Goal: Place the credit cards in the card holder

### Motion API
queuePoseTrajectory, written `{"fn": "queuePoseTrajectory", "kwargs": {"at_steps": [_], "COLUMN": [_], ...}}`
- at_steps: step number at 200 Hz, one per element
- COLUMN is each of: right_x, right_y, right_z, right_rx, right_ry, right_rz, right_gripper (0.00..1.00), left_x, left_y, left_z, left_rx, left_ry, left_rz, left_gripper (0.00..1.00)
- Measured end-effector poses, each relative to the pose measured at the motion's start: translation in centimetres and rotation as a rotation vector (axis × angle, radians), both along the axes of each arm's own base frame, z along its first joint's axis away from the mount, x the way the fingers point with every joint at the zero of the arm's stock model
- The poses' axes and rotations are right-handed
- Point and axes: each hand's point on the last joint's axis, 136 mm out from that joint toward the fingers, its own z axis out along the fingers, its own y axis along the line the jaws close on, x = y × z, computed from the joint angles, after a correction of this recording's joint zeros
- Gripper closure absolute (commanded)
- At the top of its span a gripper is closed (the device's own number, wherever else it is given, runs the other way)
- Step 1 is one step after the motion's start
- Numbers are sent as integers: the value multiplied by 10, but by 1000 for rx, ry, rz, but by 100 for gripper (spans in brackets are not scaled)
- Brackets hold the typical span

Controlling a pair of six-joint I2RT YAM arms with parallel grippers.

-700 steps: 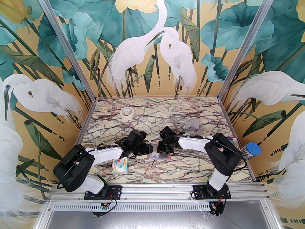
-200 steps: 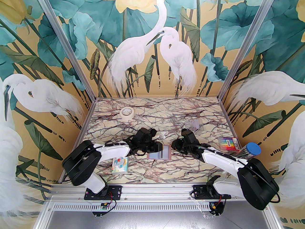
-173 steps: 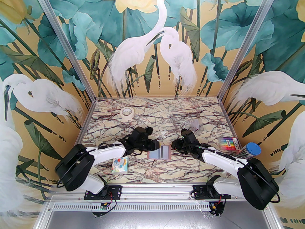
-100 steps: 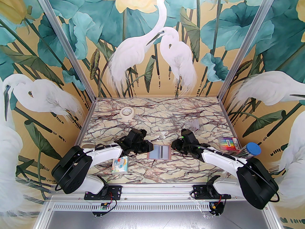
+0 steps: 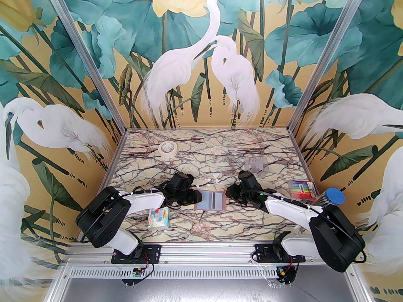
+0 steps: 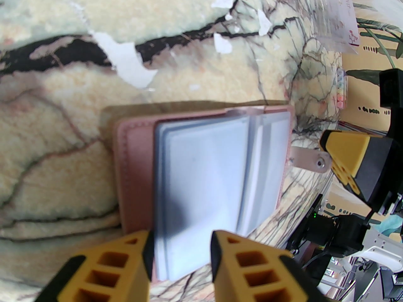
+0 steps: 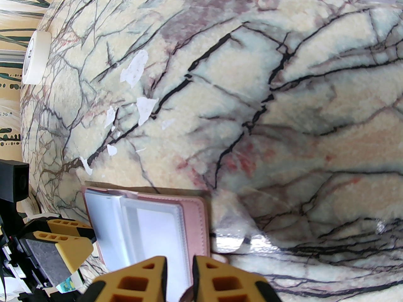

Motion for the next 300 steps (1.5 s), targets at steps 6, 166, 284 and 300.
{"fn": "queuePoseTrajectory", "kwargs": {"at_steps": [6, 166, 284, 300], "right_x": [0, 45, 114, 120], "right_y": [0, -40, -172, -182], "right_z": [0, 68, 66, 60], "right_rx": [1, -127, -645, -681], "right_ry": [0, -112, 59, 89], "right_rz": [1, 1, -109, -105], "right_gripper": [79, 75, 55, 54], "left_x": [0, 2, 2, 2], "left_y": [0, 4, 4, 4], "left_z": [0, -3, -4, -4], "left_rx": [2, 19, 18, 18], "left_ry": [-1, -10, -11, -11], "left_rz": [1, 14, 14, 14], "left_gripper": [69, 73, 73, 73]}}
